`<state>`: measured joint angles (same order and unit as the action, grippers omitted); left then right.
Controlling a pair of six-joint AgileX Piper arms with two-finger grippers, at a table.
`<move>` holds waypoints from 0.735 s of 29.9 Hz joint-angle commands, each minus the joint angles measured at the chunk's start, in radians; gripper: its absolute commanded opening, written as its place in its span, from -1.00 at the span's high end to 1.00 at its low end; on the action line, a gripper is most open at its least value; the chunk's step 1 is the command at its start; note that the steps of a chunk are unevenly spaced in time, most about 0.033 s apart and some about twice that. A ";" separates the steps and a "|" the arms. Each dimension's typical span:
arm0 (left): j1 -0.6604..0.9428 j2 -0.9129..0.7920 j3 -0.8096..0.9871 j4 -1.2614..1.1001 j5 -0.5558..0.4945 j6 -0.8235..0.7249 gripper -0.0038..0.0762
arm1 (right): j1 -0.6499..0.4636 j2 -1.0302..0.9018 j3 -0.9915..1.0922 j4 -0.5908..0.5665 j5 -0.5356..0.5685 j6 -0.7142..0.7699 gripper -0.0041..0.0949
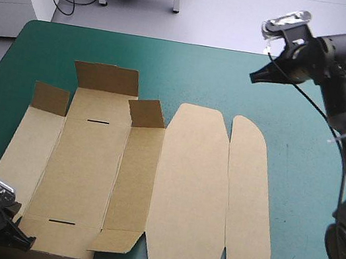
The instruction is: Fold the box
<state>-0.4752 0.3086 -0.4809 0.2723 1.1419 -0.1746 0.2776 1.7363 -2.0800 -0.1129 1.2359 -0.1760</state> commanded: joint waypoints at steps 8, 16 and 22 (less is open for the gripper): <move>-0.002 0.015 -0.021 0.011 -0.045 -0.007 0.93 | -0.239 -0.450 0.552 0.028 -0.032 0.001 0.96; -0.002 0.015 -0.021 0.011 -0.045 -0.007 0.93 | -0.313 -0.794 0.978 0.042 -0.062 0.044 0.96; -0.002 0.015 -0.021 0.011 -0.045 -0.007 0.93 | -0.313 -0.993 1.200 0.126 -0.096 -0.010 0.96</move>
<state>-0.4752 0.3086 -0.4809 0.2723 1.1419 -0.1746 -0.0280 0.8190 -0.9357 -0.0269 1.2032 -0.1393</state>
